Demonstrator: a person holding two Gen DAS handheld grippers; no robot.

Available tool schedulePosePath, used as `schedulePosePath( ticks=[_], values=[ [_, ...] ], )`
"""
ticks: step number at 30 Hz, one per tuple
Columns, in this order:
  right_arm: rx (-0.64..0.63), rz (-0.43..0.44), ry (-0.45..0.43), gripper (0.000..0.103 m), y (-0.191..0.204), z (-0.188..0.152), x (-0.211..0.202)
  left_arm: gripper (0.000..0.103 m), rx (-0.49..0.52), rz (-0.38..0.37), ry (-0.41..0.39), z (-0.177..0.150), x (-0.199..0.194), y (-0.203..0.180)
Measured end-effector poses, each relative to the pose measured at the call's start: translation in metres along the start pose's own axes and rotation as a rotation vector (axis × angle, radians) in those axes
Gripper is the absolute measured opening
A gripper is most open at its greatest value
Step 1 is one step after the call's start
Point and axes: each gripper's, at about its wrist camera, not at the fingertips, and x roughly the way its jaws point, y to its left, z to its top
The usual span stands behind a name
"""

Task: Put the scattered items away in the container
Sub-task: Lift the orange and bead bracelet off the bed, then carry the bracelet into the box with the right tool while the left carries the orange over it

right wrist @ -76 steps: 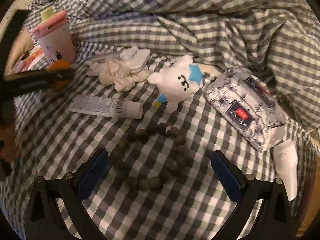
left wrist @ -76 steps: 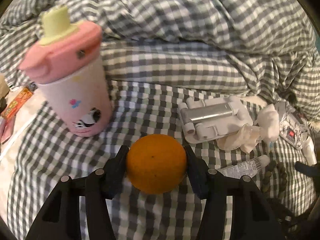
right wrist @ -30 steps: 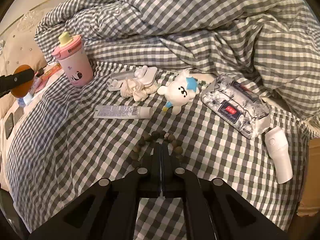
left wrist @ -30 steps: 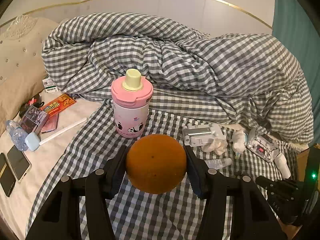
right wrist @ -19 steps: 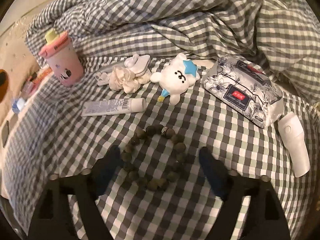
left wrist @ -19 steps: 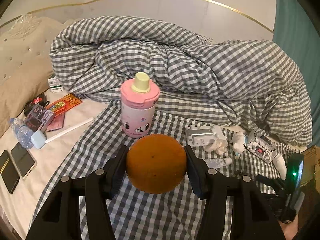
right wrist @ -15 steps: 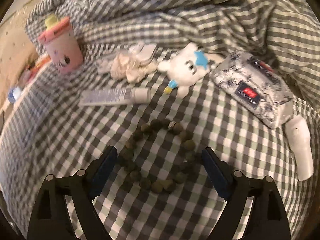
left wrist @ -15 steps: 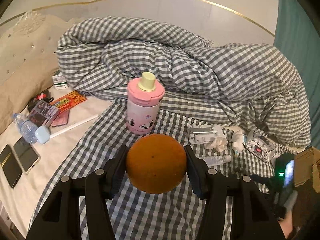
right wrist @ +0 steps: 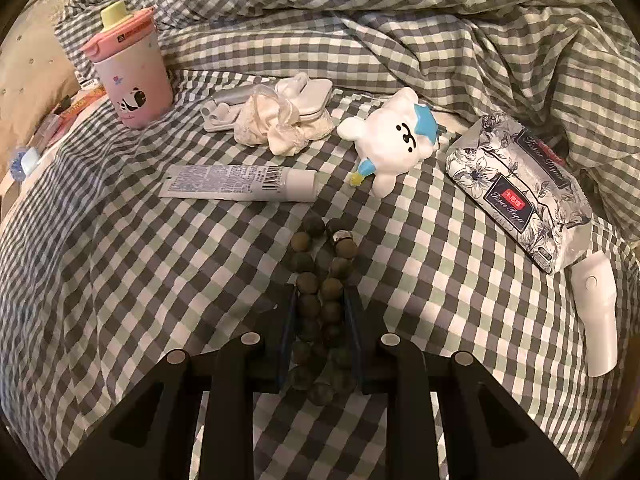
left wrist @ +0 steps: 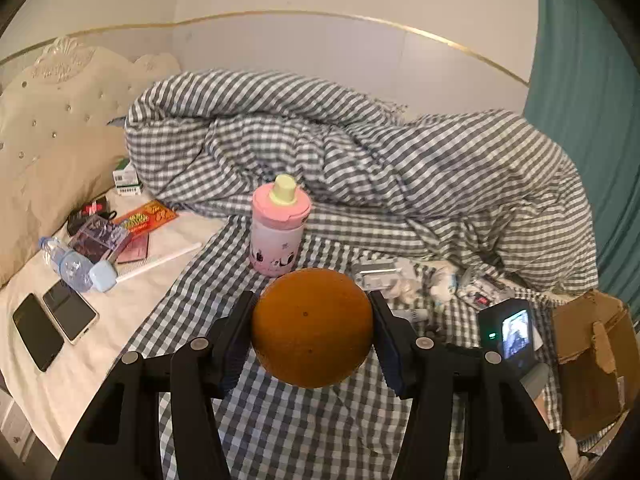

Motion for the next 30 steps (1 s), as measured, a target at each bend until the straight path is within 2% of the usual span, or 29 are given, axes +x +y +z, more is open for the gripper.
schedulePosePath(
  ticks=[2, 3, 14, 26, 30],
  values=[
    [0.011, 0.019, -0.010, 0.022, -0.002, -0.002, -0.004, 0.056, 0.005, -0.009, -0.008, 0.002, -0.007, -0.003],
    [0.017, 0.029, -0.014, 0.011, -0.002, -0.003, -0.007, 0.056, 0.009, -0.012, -0.012, 0.003, -0.010, -0.006],
    [0.062, 0.103, -0.069, 0.011, -0.016, -0.012, -0.044, 0.056, 0.022, -0.036, -0.016, 0.004, -0.022, -0.020],
    [0.081, 0.106, -0.188, 0.011, -0.034, -0.019, -0.117, 0.056, 0.058, -0.060, -0.045, 0.004, -0.045, -0.050],
    [0.088, 0.088, -0.250, 0.011, -0.044, -0.025, -0.155, 0.056, 0.074, -0.082, -0.060, 0.004, -0.057, -0.067]
  ],
)
